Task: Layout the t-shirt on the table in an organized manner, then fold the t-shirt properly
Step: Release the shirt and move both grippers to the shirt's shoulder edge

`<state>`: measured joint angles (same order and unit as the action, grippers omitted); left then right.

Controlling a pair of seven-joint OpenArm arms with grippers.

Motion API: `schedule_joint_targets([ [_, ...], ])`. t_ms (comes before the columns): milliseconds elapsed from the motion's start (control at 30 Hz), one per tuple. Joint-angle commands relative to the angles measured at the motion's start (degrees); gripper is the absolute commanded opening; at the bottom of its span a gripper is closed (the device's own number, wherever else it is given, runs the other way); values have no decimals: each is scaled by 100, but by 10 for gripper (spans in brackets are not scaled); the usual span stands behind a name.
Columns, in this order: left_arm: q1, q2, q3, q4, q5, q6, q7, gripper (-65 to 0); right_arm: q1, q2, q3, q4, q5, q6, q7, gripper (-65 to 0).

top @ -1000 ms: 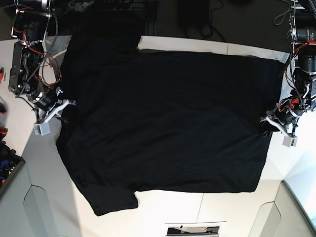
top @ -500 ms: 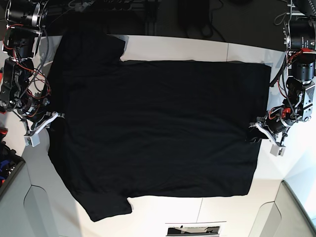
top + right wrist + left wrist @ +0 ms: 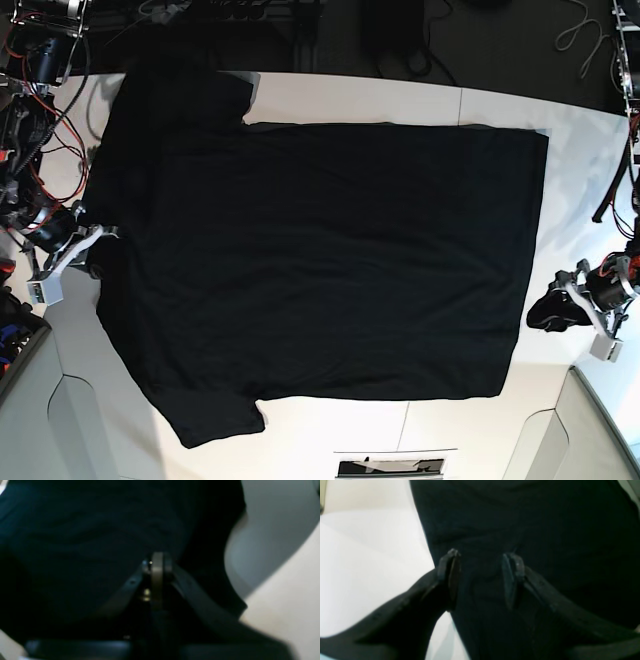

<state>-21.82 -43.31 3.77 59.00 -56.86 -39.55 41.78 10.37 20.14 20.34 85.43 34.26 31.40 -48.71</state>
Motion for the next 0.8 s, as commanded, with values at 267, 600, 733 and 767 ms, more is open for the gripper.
schedule_joint_targets([
  [267, 1676, -385, -1355, 560, -798, -45, 501, -346, -1569, 188, 1191, 929, 898, 46, -374, -395],
  [600, 3539, -223, -2492, 1405, -960, -45, 566, -346, -3080, 155, 1550, 957, 1099, 101, -428, -395],
  [733, 3797, 63, -2876, 1403, -859, -45, 597, -346, -3410, 122, 1550, 957, 1121, 101, -428, -395],
  [767, 3851, 120, -2909, 1403, -855, -45, 610, -346, -3449, 76, 1550, 957, 1123, 101, -435, -395],
])
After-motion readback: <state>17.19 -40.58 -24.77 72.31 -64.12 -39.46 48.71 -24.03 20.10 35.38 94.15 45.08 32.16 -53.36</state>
